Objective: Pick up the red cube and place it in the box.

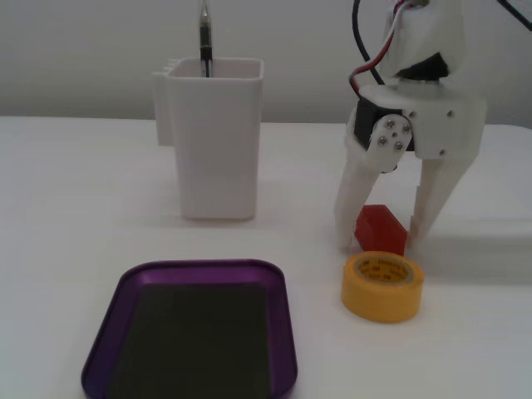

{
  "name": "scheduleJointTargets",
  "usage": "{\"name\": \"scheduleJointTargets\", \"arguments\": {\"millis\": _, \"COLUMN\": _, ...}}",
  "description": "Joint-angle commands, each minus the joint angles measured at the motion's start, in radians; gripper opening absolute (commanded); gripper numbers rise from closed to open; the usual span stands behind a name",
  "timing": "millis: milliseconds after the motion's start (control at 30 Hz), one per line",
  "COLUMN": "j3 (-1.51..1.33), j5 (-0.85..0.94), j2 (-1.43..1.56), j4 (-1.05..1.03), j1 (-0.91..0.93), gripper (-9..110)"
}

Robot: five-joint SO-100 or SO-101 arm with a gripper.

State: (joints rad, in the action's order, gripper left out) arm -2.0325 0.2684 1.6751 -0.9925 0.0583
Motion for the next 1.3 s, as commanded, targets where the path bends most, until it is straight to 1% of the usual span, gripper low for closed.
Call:
{"name": "scheduleJointTargets", "arguments": {"millis": 0, "j3": 0.028, "j5": 0.006, "j2": 0.000, "j4": 0.006, "j1": -0.005, "gripper": 11}}
{"name": "scheduleJointTargets", "arguments": {"millis": 133, "j3": 0.028, "j5": -0.002, "j2": 0.014, "j4": 0.000, "j1": -0.008, "gripper": -1}}
{"name": "scheduleJointTargets", "arguments": {"millis": 333, "j3": 0.048, "j5": -0.005, "j2": 0.071, "j4": -0.080, "j1": -0.023, "gripper": -1}}
{"name": "scheduleJointTargets", "arguments": {"millis": 433, "j3": 0.048, "j5": -0.002, "j2": 0.196, "j4": -0.109, "j1": -0.034, "gripper": -1}}
{"name": "scheduleJointTargets", "arguments": {"millis": 633, "j3": 0.046, "j5": 0.006, "j2": 0.499, "j4": -0.140, "j1": -0.126, "gripper": -1}}
{"name": "scheduleJointTargets", "arguments": {"millis": 767, "j3": 0.048, "j5": 0.000, "j2": 0.618, "j4": -0.127, "j1": -0.201, "gripper": -1}}
{"name": "scheduleJointTargets", "arguments": {"millis": 867, "j3": 0.048, "j5": -0.005, "j2": 0.620, "j4": -0.103, "j1": -0.268, "gripper": -1}}
{"name": "scheduleJointTargets", "arguments": {"millis": 933, "j3": 0.046, "j5": -0.012, "j2": 0.620, "j4": -0.015, "j1": -0.316, "gripper": -1}}
{"name": "scheduleJointTargets", "arguments": {"millis": 1100, "j3": 0.063, "j5": -0.195, "j2": 0.535, "j4": 0.147, "j1": -0.388, "gripper": 0}}
{"name": "scheduleJointTargets", "arguments": {"millis": 1267, "j3": 0.206, "j5": -0.350, "j2": 0.305, "j4": 0.190, "j1": -0.383, "gripper": 0}}
